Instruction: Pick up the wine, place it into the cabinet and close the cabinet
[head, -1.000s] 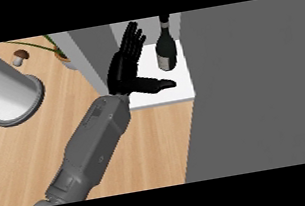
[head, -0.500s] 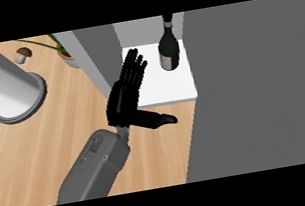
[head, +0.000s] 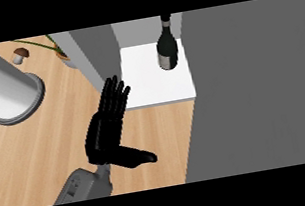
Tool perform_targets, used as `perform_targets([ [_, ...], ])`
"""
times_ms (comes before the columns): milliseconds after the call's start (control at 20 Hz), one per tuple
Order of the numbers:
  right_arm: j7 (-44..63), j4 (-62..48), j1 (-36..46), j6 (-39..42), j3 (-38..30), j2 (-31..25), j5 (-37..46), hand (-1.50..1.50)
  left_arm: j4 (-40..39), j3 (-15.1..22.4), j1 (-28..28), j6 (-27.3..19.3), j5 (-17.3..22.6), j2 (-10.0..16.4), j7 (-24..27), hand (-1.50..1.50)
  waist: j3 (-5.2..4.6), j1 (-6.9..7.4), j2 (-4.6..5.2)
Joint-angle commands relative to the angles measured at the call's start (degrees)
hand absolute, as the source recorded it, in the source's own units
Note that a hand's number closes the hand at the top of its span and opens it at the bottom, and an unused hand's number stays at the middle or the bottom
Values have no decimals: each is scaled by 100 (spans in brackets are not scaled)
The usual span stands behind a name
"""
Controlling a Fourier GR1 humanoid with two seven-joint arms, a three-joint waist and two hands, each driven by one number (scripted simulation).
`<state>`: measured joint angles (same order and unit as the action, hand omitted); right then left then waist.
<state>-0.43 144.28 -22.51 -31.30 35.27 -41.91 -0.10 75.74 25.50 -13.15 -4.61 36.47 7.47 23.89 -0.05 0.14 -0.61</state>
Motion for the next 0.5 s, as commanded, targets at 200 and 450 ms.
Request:
perform_targets([
  [200, 363, 1442, -329, 503, 270, -486, -415, -150, 741, -324, 970, 563, 171, 718, 268, -150, -3, -35, 16],
  [450, -32, 893, -318, 1322, 878, -835, -387, 150, 995, -650, 1187, 770, 168, 1178, 364, -150, 3, -6, 15],
])
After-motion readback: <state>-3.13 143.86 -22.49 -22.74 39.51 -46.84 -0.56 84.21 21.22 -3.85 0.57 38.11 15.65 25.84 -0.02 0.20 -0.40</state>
